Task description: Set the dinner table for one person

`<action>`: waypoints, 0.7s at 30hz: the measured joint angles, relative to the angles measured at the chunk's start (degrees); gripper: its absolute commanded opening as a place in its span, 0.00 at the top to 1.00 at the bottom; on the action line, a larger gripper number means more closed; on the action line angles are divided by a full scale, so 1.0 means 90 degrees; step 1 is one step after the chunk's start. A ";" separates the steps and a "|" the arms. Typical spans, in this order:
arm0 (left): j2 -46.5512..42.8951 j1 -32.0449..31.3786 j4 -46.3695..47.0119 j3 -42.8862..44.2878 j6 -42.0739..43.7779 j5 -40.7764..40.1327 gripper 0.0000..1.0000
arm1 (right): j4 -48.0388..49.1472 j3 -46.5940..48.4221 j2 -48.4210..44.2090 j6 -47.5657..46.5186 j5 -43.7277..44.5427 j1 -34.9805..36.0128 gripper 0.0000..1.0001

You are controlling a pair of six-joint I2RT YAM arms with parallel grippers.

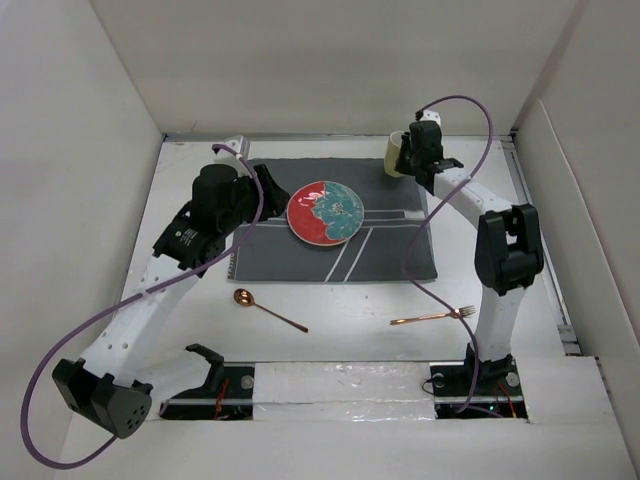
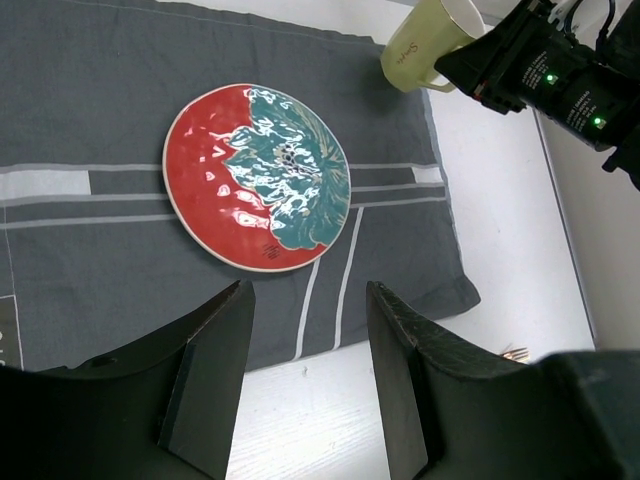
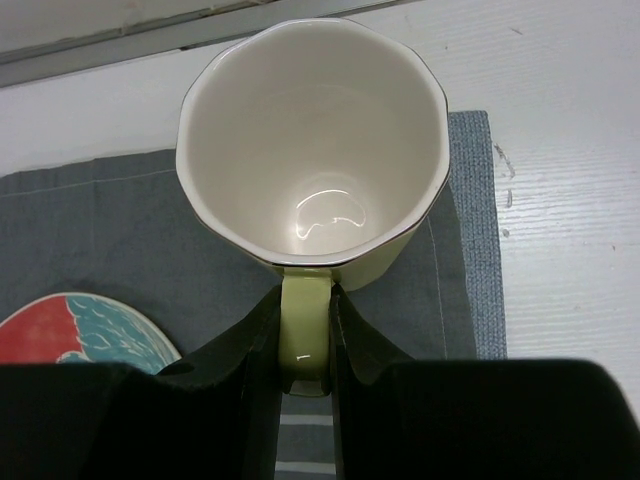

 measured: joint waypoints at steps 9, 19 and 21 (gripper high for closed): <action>0.0204 0.0000 0.0002 0.0000 0.0068 0.0019 0.55 | 0.0024 0.0015 0.0559 -0.0121 0.0296 0.0114 0.97; 0.0226 0.0000 0.0002 0.0000 0.0063 0.0034 0.55 | -0.0022 0.0010 0.0571 0.0117 0.0646 0.0185 0.43; 0.0226 0.0000 0.0002 0.0000 0.0061 0.0036 0.55 | -0.0056 -0.0007 0.0549 0.0223 0.0716 0.0185 0.38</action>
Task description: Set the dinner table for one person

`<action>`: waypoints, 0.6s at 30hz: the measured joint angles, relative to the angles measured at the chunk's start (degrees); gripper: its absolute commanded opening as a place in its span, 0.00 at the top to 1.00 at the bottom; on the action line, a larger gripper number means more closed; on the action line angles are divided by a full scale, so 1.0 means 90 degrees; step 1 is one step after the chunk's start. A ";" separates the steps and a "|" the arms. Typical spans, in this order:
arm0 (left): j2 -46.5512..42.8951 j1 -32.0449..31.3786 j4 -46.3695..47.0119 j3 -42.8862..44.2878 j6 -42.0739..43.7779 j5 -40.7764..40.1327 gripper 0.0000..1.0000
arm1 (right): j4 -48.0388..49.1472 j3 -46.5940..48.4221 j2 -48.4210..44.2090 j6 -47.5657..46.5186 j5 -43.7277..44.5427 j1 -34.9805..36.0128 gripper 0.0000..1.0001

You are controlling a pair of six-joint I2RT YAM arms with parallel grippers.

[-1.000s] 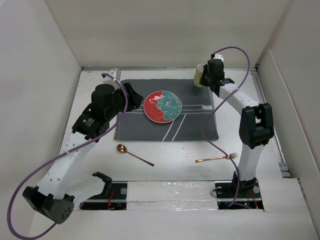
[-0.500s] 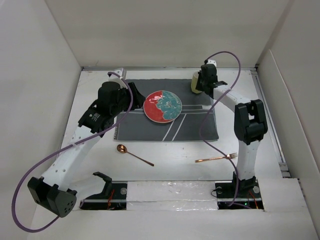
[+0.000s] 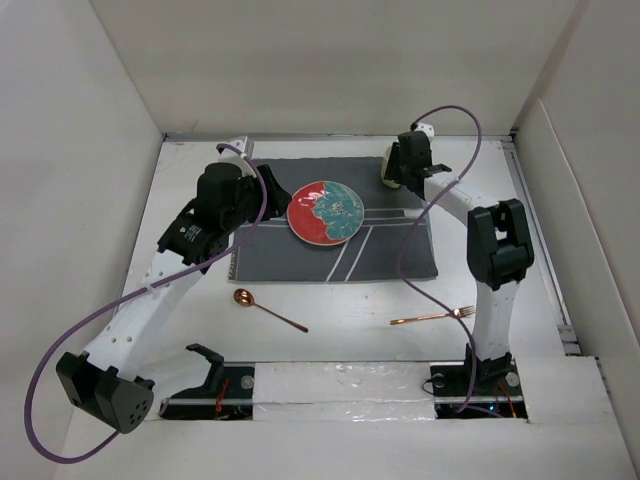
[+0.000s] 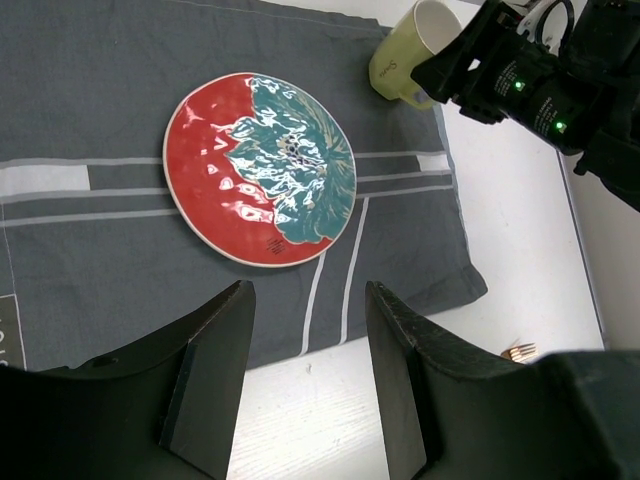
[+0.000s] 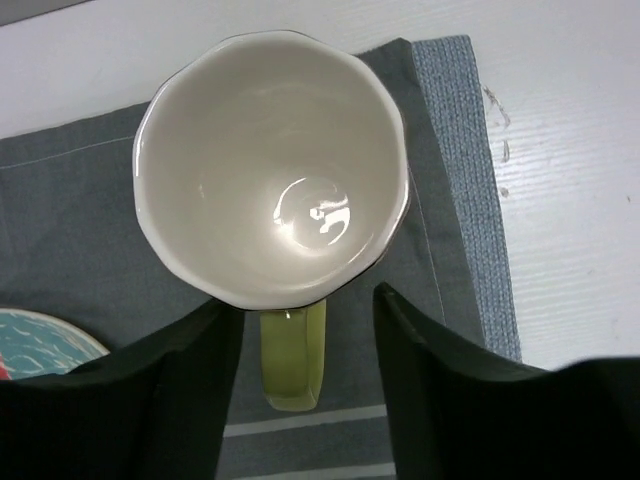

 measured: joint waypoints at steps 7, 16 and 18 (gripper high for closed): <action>-0.0005 0.0000 0.0000 0.0000 0.0012 0.0041 0.56 | -0.0158 -0.0447 -0.0811 0.0282 0.0078 -0.0002 0.29; 0.0000 -0.0571 0.0578 0.0002 0.0461 0.0663 0.63 | -0.0423 -0.0913 -0.3104 0.0658 -0.0206 -0.0097 1.00; 0.0063 -0.0646 0.0872 0.0000 0.0576 0.1151 0.67 | -0.0542 -0.0911 -0.3636 0.0804 -0.0364 -0.0257 1.00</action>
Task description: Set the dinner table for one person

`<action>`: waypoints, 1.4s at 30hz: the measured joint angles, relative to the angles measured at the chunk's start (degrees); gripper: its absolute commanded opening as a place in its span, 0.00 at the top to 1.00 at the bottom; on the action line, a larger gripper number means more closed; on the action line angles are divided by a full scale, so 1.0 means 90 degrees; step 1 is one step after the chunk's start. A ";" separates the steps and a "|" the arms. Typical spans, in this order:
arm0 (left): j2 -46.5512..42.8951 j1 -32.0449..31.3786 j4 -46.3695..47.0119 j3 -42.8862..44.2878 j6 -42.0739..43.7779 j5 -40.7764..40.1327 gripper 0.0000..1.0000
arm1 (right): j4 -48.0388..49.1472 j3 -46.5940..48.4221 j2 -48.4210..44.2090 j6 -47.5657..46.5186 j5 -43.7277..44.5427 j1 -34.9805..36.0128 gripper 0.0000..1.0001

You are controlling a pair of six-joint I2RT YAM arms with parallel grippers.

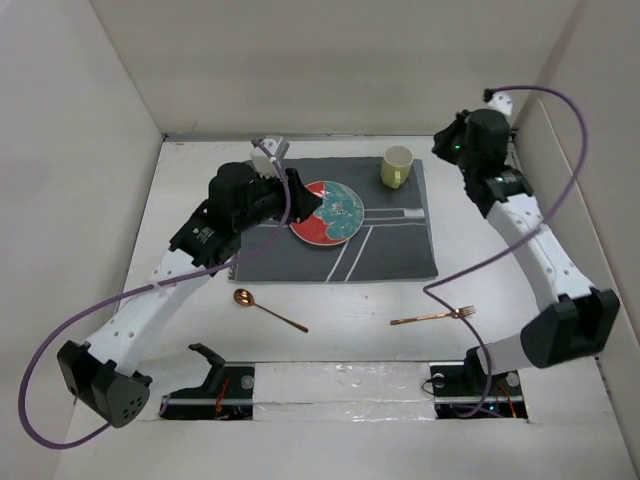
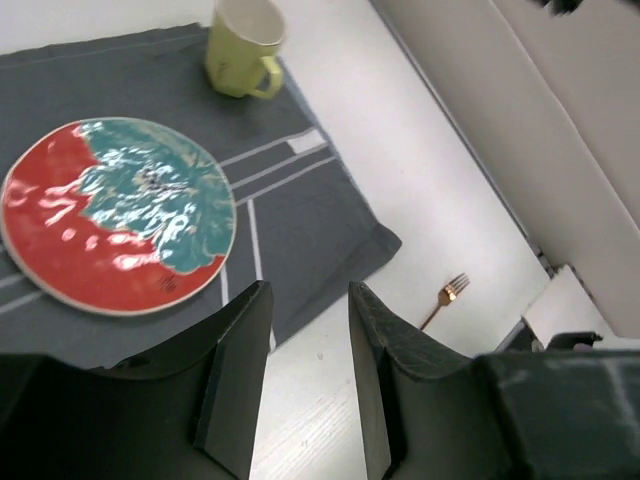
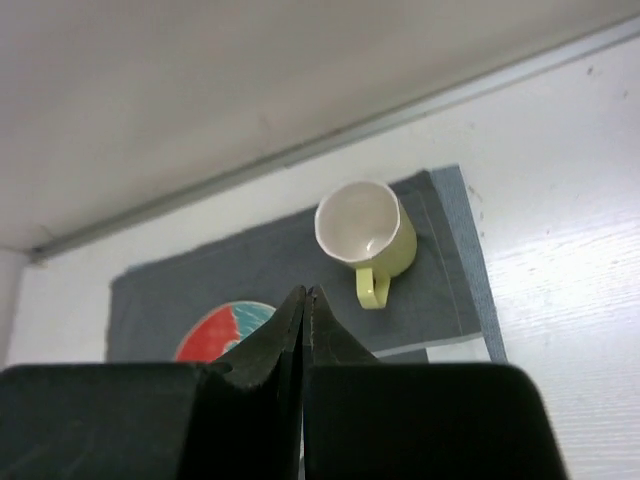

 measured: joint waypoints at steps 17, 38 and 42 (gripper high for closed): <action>0.4439 -0.4478 0.0304 0.1222 0.2144 -0.1209 0.53 | -0.1627 0.1826 -0.2203 0.0690 -0.2409 -0.1722 0.77; 0.6931 -0.4784 0.0656 0.2900 0.2788 -0.0641 0.53 | -0.1892 0.1775 -0.2205 0.1105 -0.3762 -0.1409 0.77; 0.7208 -0.4833 0.0729 0.3198 0.2839 -0.0964 0.58 | -0.1824 0.1783 -0.2200 0.1120 -0.3939 -0.1348 0.77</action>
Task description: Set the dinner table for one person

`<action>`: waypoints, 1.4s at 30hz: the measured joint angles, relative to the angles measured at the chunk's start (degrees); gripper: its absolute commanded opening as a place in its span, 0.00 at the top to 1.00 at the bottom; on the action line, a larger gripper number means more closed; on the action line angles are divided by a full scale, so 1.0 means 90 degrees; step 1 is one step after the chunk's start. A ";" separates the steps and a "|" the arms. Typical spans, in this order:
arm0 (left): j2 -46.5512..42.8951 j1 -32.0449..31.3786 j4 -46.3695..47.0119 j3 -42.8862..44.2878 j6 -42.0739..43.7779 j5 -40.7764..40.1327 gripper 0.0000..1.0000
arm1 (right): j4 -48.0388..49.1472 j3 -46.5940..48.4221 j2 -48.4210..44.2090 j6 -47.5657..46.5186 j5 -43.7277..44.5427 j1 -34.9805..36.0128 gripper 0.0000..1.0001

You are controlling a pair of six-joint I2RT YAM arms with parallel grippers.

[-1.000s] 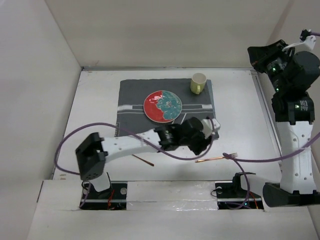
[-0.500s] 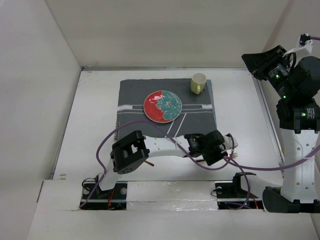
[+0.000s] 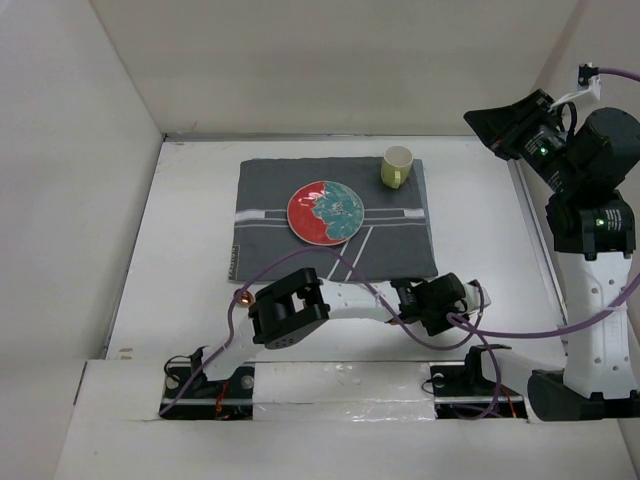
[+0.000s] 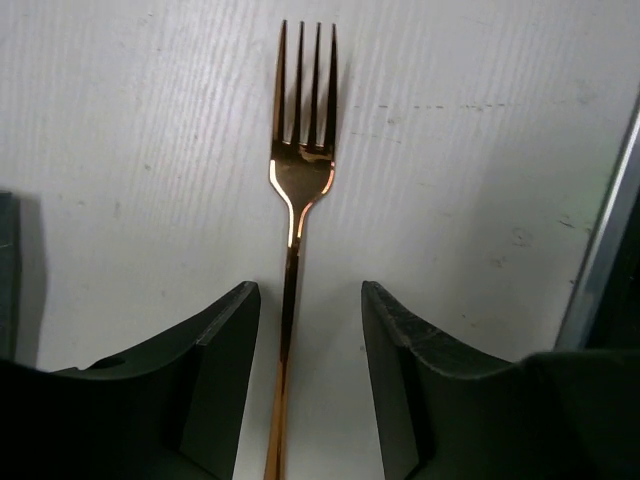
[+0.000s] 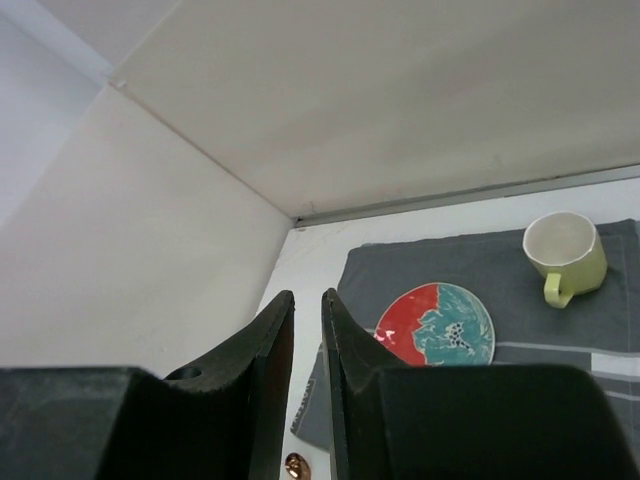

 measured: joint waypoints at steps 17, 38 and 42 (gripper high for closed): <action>-0.0216 -0.0032 0.0508 -0.0498 -0.0160 -0.0787 1.00 | 0.0233 0.0593 0.0316 0.0046 -0.0296 0.0032 0.75; -0.4860 0.3956 -0.0393 -0.2101 -0.1841 -0.1664 1.00 | 0.1671 -0.0709 0.0500 0.0476 -0.0631 -0.0248 0.76; -0.4694 0.5107 -0.0682 -0.2455 -0.1936 -0.1545 1.00 | 0.1528 -0.1588 0.0498 0.0202 -0.0437 0.0391 0.77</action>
